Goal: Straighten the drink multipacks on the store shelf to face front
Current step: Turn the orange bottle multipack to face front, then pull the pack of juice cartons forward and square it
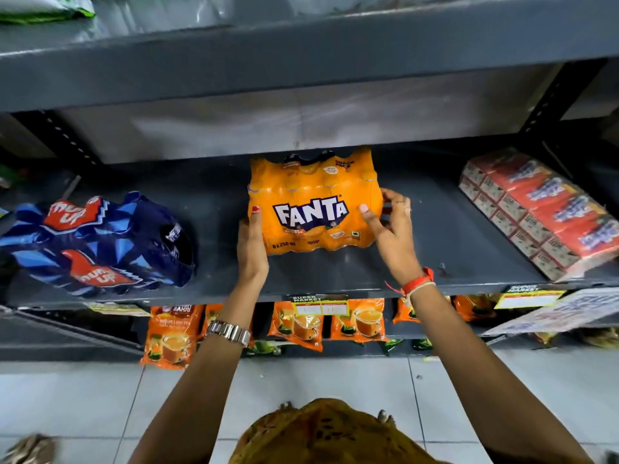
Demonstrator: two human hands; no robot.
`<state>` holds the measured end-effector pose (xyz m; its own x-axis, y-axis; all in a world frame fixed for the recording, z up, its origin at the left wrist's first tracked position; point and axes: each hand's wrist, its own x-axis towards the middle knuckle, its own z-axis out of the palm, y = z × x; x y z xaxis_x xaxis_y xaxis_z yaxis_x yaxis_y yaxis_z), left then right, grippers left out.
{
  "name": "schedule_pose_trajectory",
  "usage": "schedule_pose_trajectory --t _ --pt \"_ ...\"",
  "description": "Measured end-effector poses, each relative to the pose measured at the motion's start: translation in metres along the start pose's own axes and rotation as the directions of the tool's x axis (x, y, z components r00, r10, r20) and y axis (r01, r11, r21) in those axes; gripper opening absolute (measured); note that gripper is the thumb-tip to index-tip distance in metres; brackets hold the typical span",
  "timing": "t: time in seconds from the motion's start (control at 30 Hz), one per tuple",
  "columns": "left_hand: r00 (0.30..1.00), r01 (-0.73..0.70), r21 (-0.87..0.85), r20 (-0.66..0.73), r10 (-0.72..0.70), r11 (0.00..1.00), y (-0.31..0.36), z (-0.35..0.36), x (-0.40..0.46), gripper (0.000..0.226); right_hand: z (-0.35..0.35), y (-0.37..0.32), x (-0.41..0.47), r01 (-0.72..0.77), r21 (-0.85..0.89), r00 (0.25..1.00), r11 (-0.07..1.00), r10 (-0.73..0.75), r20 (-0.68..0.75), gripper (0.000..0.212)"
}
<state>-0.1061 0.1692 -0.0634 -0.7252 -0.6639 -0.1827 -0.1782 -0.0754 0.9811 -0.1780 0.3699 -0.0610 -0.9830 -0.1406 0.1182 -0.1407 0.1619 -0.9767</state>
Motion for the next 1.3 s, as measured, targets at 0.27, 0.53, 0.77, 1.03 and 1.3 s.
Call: schedule_pose_trajectory --t 0.27,0.53,0.77,1.03,1.3 --pt "0.994 -0.031 0.009 -0.102 0.032 0.999 -0.014 -0.008 -0.033 0.064 -0.012 0.003 -0.038 -0.007 0.022 1.000 1.000 0.007 0.024 0.056" --pt "0.878 -0.329 -0.002 -0.369 0.305 0.944 0.003 0.020 -0.060 0.054 -0.063 0.007 -0.048 0.008 0.180 1.000 0.984 -0.011 0.014 0.042" --pt "0.472 -0.832 0.292 -0.075 0.879 0.472 0.031 0.073 -0.073 0.050 -0.124 0.012 -0.042 0.091 0.169 0.718 0.981 0.053 -0.694 0.024" --pt "0.400 -0.907 0.002 0.325 0.857 0.422 0.028 0.199 -0.101 0.051 -0.206 0.050 -0.029 -0.278 0.212 0.464 0.937 0.325 -0.824 0.065" --pt "0.803 -0.411 0.239 0.552 0.226 0.880 0.022 0.280 -0.057 0.062 -0.220 0.058 -0.018 -0.160 0.444 0.572 0.882 0.449 -0.686 0.036"
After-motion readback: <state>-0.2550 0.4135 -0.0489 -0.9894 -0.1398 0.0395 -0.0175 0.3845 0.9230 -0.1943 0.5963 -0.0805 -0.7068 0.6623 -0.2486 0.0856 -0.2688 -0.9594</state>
